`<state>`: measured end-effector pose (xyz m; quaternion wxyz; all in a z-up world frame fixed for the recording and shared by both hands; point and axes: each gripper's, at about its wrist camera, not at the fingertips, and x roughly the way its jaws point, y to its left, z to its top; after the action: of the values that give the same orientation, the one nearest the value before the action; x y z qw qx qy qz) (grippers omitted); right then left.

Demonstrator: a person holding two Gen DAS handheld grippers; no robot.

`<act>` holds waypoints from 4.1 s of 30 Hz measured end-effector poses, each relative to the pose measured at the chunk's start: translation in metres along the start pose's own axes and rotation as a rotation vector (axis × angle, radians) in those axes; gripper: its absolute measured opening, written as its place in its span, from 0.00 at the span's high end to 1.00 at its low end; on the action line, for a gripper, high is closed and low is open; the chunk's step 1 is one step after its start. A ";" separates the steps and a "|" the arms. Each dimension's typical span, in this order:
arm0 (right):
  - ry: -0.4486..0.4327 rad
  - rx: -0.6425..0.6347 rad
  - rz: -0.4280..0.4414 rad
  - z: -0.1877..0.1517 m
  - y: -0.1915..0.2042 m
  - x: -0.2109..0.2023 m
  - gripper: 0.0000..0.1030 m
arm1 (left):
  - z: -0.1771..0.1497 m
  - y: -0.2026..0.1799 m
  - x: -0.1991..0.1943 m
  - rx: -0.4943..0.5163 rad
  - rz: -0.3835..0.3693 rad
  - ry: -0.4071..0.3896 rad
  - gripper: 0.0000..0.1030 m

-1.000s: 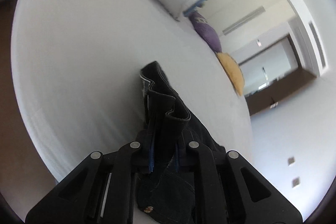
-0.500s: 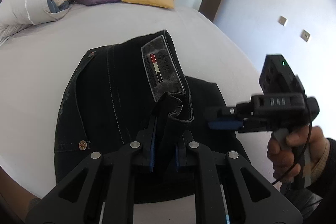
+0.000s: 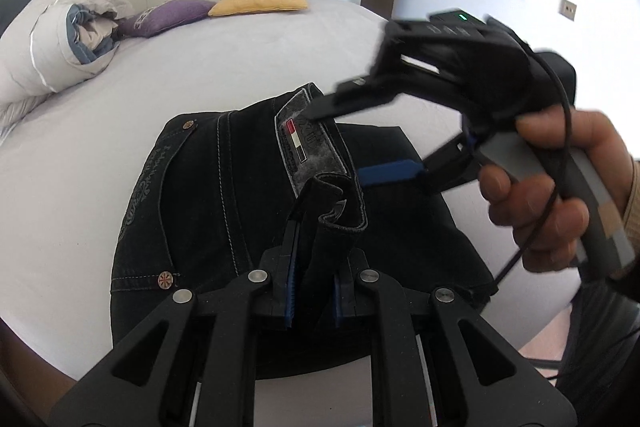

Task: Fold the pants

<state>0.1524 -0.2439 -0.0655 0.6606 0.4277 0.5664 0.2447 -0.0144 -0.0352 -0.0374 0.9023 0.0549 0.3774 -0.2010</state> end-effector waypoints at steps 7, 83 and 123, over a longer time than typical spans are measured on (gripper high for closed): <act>0.034 -0.098 -0.116 0.015 0.023 0.015 0.68 | -0.004 -0.014 0.002 0.073 0.030 -0.001 0.89; 0.043 -0.075 -0.047 -0.001 -0.074 -0.028 1.00 | 0.024 0.223 0.199 -0.611 -0.674 0.214 1.00; 0.019 -0.092 -0.107 -0.077 -0.071 -0.065 1.00 | -0.068 0.189 0.103 -0.573 -0.613 0.315 1.00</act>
<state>0.0520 -0.3106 -0.0900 0.6861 0.3636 0.5831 0.2387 0.0825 0.1210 -0.1682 0.7113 -0.2816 0.5496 -0.3356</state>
